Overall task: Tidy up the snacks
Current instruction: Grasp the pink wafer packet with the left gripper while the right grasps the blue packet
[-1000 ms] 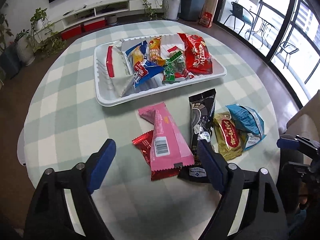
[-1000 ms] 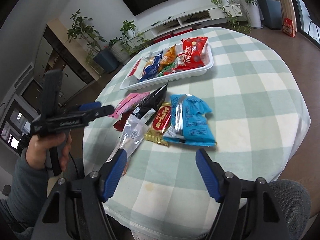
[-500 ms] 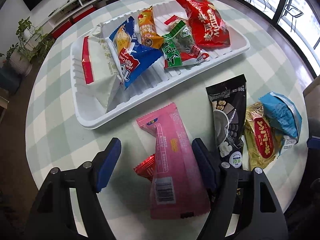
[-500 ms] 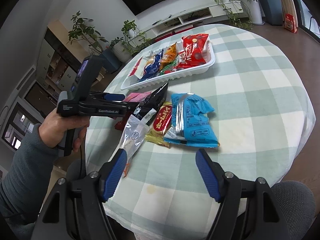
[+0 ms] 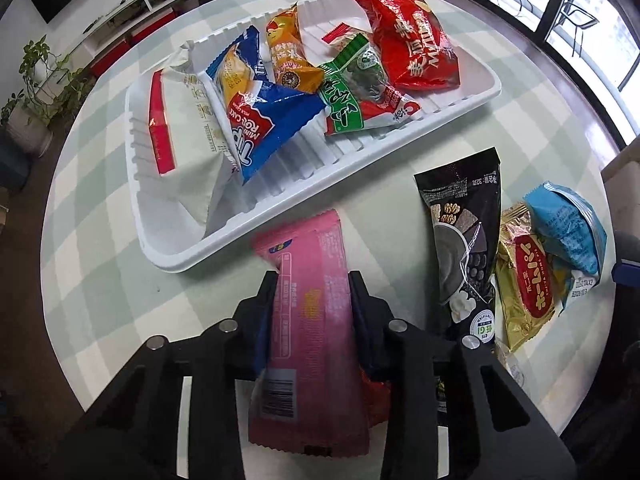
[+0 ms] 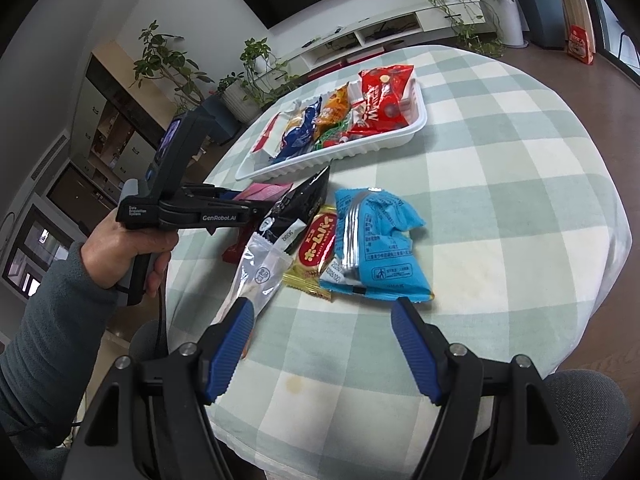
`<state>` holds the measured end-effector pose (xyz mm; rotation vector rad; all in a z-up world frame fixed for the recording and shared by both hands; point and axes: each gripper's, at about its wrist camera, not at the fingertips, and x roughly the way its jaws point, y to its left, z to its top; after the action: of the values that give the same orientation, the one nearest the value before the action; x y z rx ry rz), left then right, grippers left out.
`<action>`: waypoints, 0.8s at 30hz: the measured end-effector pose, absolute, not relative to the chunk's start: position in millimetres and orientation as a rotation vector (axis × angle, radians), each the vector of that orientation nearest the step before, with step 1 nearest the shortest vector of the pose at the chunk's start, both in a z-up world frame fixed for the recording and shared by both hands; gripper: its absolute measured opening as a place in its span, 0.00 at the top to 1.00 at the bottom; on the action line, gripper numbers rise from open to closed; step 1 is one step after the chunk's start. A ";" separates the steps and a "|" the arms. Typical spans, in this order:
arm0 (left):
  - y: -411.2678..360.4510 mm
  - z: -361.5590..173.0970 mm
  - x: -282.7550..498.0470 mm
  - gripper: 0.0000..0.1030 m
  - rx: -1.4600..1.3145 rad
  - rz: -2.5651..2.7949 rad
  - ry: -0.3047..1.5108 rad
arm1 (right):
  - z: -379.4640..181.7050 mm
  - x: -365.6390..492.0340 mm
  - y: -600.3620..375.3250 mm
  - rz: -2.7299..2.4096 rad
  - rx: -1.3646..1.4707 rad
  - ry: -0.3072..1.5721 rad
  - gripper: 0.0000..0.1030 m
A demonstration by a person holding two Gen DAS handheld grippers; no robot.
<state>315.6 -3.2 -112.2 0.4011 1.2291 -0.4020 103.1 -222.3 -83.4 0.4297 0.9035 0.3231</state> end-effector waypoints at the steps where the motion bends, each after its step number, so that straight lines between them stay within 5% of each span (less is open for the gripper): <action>1: -3.3 -111.6 315.7 0.71 0.404 -0.409 1.224 | -83.5 103.8 -223.0 0.319 0.428 0.905 0.27; 24: 53.5 -72.8 232.7 0.72 0.104 -0.451 1.075 | -101.8 180.3 -223.6 0.257 0.325 1.075 0.28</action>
<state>232.7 53.5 -72.8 0.1036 1.0748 -0.4513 180.3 -223.6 -101.8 0.3246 1.0754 0.2566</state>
